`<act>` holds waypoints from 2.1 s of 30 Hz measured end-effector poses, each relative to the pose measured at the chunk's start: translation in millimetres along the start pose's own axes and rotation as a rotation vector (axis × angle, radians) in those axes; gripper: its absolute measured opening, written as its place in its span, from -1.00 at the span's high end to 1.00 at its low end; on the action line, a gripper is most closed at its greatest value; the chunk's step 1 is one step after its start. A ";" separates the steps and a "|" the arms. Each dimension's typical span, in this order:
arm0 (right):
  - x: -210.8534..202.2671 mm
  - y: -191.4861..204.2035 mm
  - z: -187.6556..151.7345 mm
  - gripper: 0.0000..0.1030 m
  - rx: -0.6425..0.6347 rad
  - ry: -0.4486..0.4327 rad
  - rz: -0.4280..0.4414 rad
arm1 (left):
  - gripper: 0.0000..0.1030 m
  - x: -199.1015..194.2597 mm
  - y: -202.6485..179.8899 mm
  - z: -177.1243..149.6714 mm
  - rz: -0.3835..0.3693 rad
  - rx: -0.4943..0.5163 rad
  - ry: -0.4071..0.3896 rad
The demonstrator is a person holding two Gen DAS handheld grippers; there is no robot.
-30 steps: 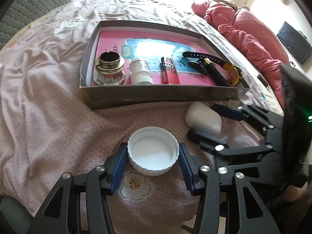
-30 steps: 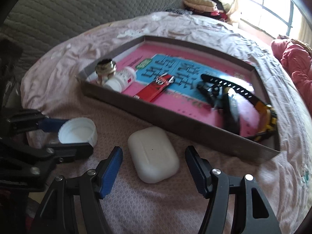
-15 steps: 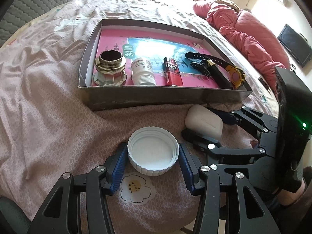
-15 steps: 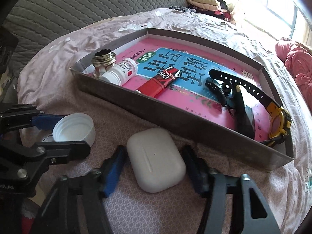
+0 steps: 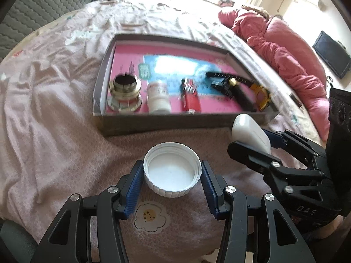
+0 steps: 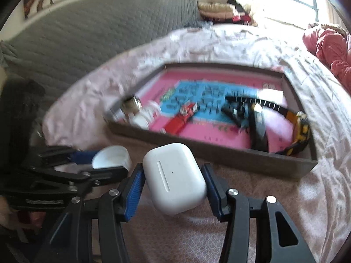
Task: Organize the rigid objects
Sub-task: 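Close the left gripper on the white bottle cap while the right grips the white earbud case, then lift the bottle cap and earbud case and carry both over the tray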
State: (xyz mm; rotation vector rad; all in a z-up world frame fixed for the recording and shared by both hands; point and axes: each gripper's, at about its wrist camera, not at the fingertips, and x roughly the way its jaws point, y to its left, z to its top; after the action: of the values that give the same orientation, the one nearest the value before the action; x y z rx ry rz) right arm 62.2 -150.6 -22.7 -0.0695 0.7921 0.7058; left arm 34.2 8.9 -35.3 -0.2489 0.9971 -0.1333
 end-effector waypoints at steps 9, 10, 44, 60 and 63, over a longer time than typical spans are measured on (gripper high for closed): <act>-14.1 -11.4 17.4 -0.02 0.038 -0.089 -0.035 | -0.02 -25.6 -8.7 26.9 -0.001 0.017 -0.091; -13.9 -12.5 19.5 -0.02 0.035 -0.094 -0.040 | -0.02 -26.0 -9.6 30.8 -0.001 0.016 -0.097; 14.9 -57.2 45.9 -0.01 0.013 -0.050 -0.220 | -0.02 26.8 -35.7 81.3 0.003 0.055 -0.064; 22.2 -62.9 51.5 -0.01 -0.014 -0.022 -0.218 | -0.02 44.4 -33.3 86.7 0.018 0.060 -0.031; 24.0 -62.9 50.7 -0.01 -0.018 -0.012 -0.213 | -0.02 48.3 -31.9 87.1 0.026 0.062 -0.024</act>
State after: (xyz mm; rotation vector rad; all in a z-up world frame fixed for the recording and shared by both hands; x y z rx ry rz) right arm 143.8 -169.9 -15.2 -0.1633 0.7545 0.5109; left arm 133.7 -19.9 -21.0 -0.1801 0.9708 -0.1370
